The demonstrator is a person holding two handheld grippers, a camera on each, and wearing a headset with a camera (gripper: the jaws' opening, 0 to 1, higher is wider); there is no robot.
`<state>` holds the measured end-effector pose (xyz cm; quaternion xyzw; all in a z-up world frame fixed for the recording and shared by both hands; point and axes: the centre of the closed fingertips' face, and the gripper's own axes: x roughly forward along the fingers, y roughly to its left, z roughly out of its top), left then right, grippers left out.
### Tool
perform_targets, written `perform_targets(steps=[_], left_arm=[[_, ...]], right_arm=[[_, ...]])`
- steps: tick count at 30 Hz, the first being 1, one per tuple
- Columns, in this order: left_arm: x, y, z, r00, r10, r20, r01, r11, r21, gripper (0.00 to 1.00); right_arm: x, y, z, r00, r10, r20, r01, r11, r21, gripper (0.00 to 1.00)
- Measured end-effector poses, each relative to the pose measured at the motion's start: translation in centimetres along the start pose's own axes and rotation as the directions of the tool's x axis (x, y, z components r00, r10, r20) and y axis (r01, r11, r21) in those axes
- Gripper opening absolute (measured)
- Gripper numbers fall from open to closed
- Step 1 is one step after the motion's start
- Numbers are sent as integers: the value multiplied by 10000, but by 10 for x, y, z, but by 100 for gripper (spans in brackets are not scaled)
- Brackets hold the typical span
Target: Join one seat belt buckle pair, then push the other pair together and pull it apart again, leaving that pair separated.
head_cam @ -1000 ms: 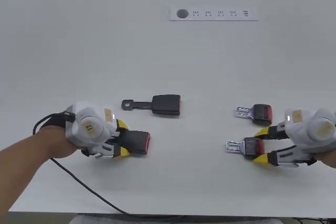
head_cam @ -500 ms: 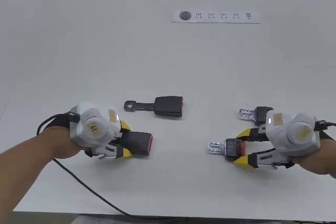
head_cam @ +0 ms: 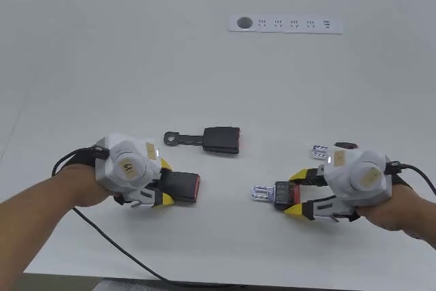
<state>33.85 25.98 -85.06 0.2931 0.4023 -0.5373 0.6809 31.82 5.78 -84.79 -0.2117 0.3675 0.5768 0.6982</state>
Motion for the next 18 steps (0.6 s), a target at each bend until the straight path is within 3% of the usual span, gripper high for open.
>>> perform_targets(steps=[18], left_arm=[[1, 1, -1, 9999, 16, -113, -17, 10000, -56, 36]], right_arm=[[33, 8, 41, 9983, 144, 557, -137, 9998, -132, 35]])
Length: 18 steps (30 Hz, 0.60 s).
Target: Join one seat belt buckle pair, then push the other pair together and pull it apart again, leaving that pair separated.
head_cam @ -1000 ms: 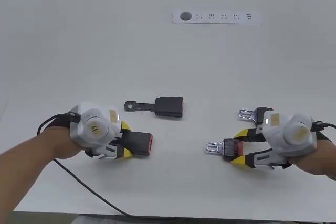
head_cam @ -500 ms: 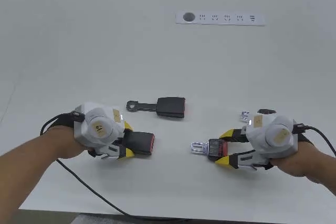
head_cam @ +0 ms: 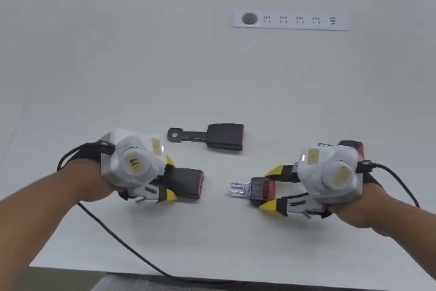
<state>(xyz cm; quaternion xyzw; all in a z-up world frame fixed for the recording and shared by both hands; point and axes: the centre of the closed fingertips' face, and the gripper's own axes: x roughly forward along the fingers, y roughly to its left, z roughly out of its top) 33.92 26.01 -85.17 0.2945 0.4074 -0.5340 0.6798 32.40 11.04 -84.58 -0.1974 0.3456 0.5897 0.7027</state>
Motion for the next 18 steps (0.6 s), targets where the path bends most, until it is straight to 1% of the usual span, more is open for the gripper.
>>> perform_targets(steps=[4, 10, 18], left_arm=[[0, 0, 0, 10000, 3, -28, -3, 10000, -39, 36], [1, 0, 1, 9996, 0, -284, 2, 10000, 99, 36], [1, 0, 1, 9994, -32, -352, 41, 9997, 243, 36]], right_arm=[[10, 1, 9, 10000, -26, -13, 26, 10000, 47, 35], [22, 3, 19, 10000, 71, 20, -71, 10000, -14, 35], [36, 5, 32, 9997, 156, 167, -154, 9998, -131, 35]])
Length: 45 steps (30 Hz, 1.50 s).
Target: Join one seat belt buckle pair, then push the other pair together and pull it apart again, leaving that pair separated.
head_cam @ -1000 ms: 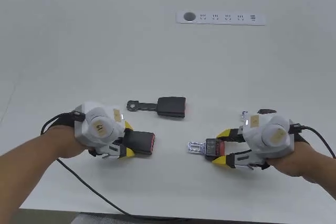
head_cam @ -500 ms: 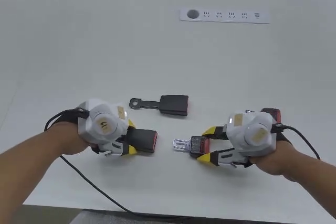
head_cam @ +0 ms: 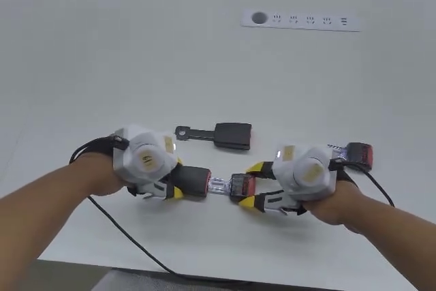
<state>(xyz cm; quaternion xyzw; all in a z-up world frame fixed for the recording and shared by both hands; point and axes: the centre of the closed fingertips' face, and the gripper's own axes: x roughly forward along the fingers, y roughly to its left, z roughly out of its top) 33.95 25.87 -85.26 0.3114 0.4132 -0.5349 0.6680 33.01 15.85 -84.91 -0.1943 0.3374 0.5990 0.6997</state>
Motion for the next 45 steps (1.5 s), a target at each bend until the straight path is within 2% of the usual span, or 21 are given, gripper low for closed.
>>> perform_targets(steps=[4, 10, 12, 20, 37, 45], left_arm=[[1, 0, 1, 9999, -32, -134, 33, 9999, 126, 36], [1, -1, 0, 10000, -60, -65, 61, 9997, 223, 36], [2, -2, 1, 9999, -55, -110, 63, 9977, 679, 36], [2, -2, 2, 9985, -109, -536, 150, 9970, 765, 35], [2, -2, 1, 9988, -119, -480, 153, 9973, 712, 35], [2, -2, 1, 9985, -126, -534, 168, 9967, 793, 34]], right_arm=[[5, 0, 5, 10000, 5, 0, -5, 10000, -33, 35], [11, 3, 10, 10000, 29, -51, -29, 9999, -98, 35], [11, 3, 9, 10000, 32, -35, -32, 10000, -55, 35], [13, 4, 12, 9997, 43, -231, -44, 10000, -40, 34], [16, 4, 14, 9996, -99, -270, 101, 9999, 86, 34], [23, 5, 21, 9998, -189, -62, 190, 9994, 285, 34]])
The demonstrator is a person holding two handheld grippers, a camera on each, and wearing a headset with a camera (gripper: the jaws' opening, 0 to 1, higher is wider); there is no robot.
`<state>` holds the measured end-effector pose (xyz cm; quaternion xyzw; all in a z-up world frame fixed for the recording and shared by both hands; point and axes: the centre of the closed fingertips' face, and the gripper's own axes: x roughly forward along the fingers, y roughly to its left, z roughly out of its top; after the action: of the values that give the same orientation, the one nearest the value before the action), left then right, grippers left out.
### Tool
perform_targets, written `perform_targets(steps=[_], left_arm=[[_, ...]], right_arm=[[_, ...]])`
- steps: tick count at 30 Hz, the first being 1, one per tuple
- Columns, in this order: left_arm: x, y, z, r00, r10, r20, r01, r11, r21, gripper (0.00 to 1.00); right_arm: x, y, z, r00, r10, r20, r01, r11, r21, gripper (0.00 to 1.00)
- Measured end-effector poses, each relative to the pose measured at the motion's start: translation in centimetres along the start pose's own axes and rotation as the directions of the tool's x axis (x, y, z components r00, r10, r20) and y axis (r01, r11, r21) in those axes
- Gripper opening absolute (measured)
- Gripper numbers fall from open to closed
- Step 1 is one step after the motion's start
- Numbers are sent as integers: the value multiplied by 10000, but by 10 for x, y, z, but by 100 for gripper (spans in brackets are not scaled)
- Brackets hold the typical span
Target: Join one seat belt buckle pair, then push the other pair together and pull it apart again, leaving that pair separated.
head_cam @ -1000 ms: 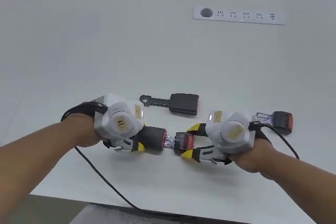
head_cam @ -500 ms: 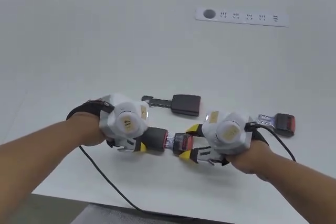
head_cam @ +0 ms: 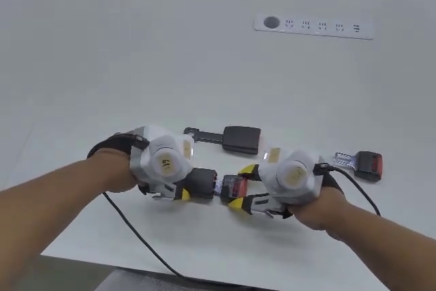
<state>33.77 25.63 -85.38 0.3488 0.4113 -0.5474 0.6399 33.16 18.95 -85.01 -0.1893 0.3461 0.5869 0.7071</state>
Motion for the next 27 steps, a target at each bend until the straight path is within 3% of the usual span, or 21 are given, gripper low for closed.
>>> perform_targets(steps=[15, 18, 19, 27], left_arm=[[0, -1, 0, 9997, -249, -31, 251, 9983, 530, 34], [-1, -2, -3, 9989, -397, -263, 414, 9967, 700, 33], [0, -1, 0, 9994, -332, -134, 341, 9969, 703, 33], [0, 0, 0, 9991, -370, -194, 385, 9960, 807, 34]], right_arm=[[6, -3, 5, 9991, 209, -370, -215, 9996, -164, 34], [6, -3, 4, 9979, 289, -578, -296, 9995, -112, 34], [7, -3, 3, 9981, 307, -540, -318, 9993, -201, 34], [9, -4, 4, 9979, 202, -622, -220, 9994, -284, 34]])
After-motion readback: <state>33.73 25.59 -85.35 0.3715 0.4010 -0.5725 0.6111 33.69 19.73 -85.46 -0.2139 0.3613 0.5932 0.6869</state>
